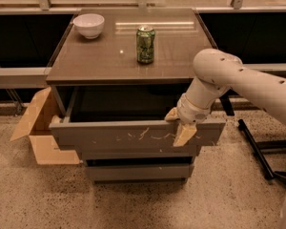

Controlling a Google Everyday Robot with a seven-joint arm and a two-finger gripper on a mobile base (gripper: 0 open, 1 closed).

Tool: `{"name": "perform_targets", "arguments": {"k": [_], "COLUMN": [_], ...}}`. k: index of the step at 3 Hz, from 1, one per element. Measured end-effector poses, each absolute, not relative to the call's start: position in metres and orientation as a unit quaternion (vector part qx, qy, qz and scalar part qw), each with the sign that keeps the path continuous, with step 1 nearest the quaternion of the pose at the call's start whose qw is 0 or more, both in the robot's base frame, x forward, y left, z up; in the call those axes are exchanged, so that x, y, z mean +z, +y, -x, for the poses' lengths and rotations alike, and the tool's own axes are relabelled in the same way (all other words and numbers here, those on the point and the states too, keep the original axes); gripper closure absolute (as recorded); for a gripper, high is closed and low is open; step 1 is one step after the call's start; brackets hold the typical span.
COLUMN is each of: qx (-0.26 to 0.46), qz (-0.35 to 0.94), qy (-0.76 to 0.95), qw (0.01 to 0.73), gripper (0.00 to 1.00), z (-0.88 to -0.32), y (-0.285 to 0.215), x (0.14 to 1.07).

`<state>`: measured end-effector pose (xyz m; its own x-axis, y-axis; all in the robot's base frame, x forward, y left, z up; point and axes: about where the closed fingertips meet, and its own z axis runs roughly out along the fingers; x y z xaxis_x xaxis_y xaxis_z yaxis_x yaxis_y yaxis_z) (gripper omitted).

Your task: Open top drawer

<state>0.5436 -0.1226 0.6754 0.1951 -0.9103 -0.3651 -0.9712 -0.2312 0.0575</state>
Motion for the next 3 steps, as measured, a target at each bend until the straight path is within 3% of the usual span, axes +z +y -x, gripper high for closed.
{"name": "perform_targets", "arguments": {"k": [2,3], "qx": [0.153,0.161], "qz": [0.772,0.771], "qy": [0.61,0.609], "qw": [0.091,0.087], "gripper": [0.99,1.0], "z": [-0.535,-0.526], "y": [-0.125,-0.124], "x": [0.688,0.686]}}
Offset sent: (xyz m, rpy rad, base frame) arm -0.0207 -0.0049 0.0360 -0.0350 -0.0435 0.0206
